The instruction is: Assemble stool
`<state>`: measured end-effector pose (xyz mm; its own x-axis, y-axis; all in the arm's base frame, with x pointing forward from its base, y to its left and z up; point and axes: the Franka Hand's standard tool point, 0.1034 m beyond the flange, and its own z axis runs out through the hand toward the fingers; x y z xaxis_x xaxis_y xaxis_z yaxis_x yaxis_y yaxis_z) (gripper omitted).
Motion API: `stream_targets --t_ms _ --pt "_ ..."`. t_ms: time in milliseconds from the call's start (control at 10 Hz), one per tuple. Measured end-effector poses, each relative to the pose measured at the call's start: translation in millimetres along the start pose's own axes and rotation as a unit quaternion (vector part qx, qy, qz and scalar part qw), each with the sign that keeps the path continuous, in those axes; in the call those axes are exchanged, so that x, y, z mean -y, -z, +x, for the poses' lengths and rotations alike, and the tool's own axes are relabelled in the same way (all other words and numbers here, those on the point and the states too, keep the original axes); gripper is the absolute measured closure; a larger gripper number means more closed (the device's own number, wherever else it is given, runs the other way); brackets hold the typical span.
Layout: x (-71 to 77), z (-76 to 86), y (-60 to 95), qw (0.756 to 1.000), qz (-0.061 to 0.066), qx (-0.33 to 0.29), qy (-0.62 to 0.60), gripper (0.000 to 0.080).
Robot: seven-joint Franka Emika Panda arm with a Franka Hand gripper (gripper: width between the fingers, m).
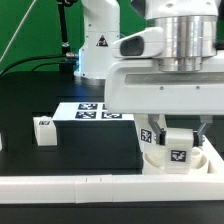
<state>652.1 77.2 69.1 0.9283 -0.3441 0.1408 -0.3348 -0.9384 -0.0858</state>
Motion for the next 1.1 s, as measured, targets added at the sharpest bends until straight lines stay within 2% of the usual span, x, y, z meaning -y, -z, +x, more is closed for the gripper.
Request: stream_targets --t_ms 500,600,800,900,1100 --pt "-7.9 1.0 -0.3 0.994 -0.007 0.002 -0.112 0.0462" --pt "-11.3 -1.0 -0.4 0.979 -0.015 0.004 -0.201 0.0461" --pt "-22.5 -7.3 0.4 0.923 -0.025 0.005 -0.384 0.0459" --pt "-26.7 -10.1 1.1 0.894 -0.031 0.008 -0.447 0.0459" --pt "-30.4 -14.4 1.4 0.861 -0.033 0.006 -0.507 0.0459"
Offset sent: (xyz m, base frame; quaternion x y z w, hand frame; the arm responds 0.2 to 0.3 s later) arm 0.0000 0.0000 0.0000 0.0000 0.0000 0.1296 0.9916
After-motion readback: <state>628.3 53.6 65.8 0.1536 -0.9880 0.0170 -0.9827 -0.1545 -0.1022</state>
